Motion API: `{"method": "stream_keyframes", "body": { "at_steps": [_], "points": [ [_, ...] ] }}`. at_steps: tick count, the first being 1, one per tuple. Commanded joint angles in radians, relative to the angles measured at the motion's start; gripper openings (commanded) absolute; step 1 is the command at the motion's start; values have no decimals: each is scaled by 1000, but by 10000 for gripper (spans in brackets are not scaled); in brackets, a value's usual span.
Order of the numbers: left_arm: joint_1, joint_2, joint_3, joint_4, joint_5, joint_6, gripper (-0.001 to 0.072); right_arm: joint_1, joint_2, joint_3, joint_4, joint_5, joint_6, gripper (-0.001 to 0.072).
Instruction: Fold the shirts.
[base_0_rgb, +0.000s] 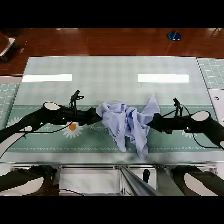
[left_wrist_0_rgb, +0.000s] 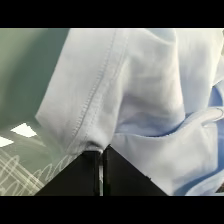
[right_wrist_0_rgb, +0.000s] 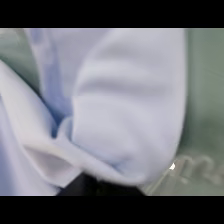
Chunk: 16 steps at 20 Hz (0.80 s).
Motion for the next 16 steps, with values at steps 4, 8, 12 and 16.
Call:
{"method": "stream_keyframes", "body": {
  "at_steps": [4, 8, 12, 16],
  "points": [
    [160, 135, 178, -3, -146, 50, 18, 64, -10, 394, -137, 159, -18, 20],
    [347, 369, 473, -3, -147, 11, 18, 64, 93, 930, -391, 196, 130, 20],
    [526, 539, 763, 16, -148, 11, 18, 64, 125, 1412, -449, 343, 131, 20],
    [663, 703, 885, 196, -148, -39, 18, 64, 250, 1530, -493, 481, 120, 21]
  ]
}}
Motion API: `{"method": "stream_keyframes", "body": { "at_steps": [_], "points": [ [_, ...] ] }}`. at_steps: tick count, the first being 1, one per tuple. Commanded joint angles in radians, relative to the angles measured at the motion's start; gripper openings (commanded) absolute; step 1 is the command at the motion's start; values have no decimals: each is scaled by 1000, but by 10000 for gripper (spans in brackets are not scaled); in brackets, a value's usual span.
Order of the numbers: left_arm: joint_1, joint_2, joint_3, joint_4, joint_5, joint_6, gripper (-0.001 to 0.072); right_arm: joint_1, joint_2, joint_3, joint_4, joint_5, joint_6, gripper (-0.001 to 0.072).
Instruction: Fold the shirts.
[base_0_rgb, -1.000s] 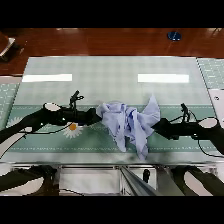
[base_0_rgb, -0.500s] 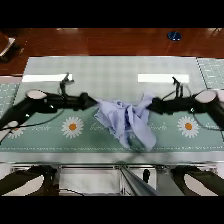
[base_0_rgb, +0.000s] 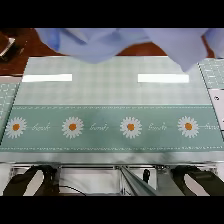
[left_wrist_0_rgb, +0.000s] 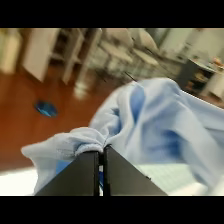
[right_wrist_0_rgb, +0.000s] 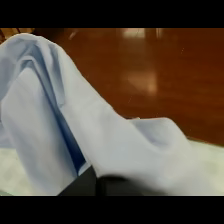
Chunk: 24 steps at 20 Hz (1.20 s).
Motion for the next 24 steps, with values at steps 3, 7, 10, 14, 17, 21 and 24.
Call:
{"method": "stream_keyframes", "body": {
  "at_steps": [3, 7, 10, 14, 17, 21, 24],
  "points": [
    [166, 246, 104, 273, -6, -49, 18, 0, 167, 128, -122, 285, 10, 21],
    [132, 352, 83, 463, -64, -102, 18, 0, 217, 115, -182, 538, 51, 21],
    [90, 364, -5, 534, -116, -142, 18, 0, 299, -80, -178, 555, 87, 21],
    [49, 352, -255, 533, -167, -180, 18, 0, 458, -623, -130, 424, 135, 21],
    [13, 320, -480, 533, -166, -180, 19, 0, 492, -984, -101, 208, 138, 20],
    [-21, 202, -705, 533, -115, -180, 18, -1, 333, -1148, -186, -92, 138, 21],
    [-68, 68, -779, 528, -17, -180, 19, -35, 105, -1086, -172, -238, 108, 21]
  ]
}}
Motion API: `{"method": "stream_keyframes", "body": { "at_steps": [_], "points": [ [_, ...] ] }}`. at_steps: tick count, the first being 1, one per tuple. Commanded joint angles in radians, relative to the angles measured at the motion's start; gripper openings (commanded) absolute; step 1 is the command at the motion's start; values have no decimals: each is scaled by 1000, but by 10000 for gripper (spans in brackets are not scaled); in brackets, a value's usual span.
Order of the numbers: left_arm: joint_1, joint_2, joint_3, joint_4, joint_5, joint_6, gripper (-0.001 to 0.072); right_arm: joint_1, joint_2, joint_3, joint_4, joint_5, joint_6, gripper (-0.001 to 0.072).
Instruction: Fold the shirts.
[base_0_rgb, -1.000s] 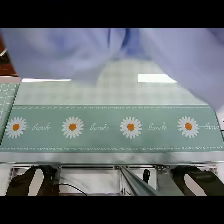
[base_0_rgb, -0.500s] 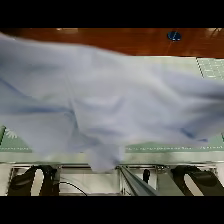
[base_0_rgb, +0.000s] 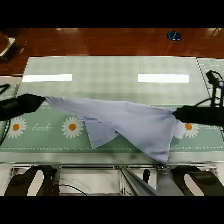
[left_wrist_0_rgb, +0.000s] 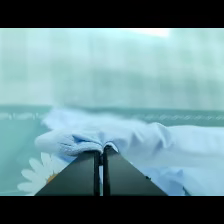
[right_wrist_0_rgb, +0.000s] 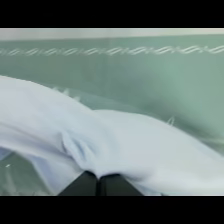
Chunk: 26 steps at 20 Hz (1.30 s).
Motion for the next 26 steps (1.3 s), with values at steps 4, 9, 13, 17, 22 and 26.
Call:
{"method": "stream_keyframes", "body": {
  "at_steps": [4, 9, 13, 17, 22, 26],
  "points": [
    [-159, -346, -96, -57, 274, 0, 19, -43, -494, 203, 82, -223, -102, 21],
    [-184, -592, -10, -71, 283, 4, 513, -62, -760, 447, 128, -175, -91, 408],
    [9, -604, 150, 178, -15, -37, 512, -169, -704, 518, -135, 19, -69, 407],
    [217, -560, 68, 171, -141, 37, 511, -398, -529, 286, -383, 116, 108, 404],
    [248, -563, -165, -161, -133, 359, 511, -565, -348, -150, 22, -17, -97, 404],
    [122, -594, -189, -183, -76, 473, 510, -567, -331, -190, 39, -14, -101, 404]
  ]
}}
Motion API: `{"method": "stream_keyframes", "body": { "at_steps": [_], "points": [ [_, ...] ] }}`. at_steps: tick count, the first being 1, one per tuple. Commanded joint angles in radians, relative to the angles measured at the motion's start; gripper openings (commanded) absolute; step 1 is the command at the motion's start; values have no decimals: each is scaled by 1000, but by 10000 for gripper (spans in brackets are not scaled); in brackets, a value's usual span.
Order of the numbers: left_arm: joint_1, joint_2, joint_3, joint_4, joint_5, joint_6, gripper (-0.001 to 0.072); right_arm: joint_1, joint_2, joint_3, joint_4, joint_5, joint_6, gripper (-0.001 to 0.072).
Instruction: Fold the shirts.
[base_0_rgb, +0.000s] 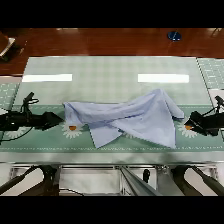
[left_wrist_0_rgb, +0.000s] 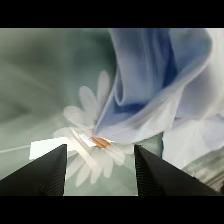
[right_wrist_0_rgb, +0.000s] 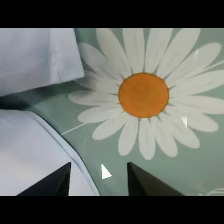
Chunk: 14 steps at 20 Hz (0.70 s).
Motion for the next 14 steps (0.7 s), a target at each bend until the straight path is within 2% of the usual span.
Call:
{"method": "stream_keyframes", "body": {
  "at_steps": [1, 5, 6, 8, 9, 14],
  "points": [
    [-98, -24, -34, -62, 56, 119, 510, -23, 30, -66, 63, -2, -33, 404],
    [-245, -48, -32, -77, 163, 119, 503, -23, 29, -66, 9, 42, -32, 404],
    [-267, -48, -31, -77, 187, 119, 432, -23, 29, -66, -28, 63, -31, 404],
    [-277, -48, -31, -77, 199, 119, 235, -23, 29, -71, -104, 105, -23, 404],
    [-276, -48, -31, -76, 198, 119, 30, -23, 29, -78, -129, 129, -24, 403],
    [-276, -48, -31, -76, 197, 119, 19, -23, 21, -149, -92, 163, -67, 403]
  ]
}}
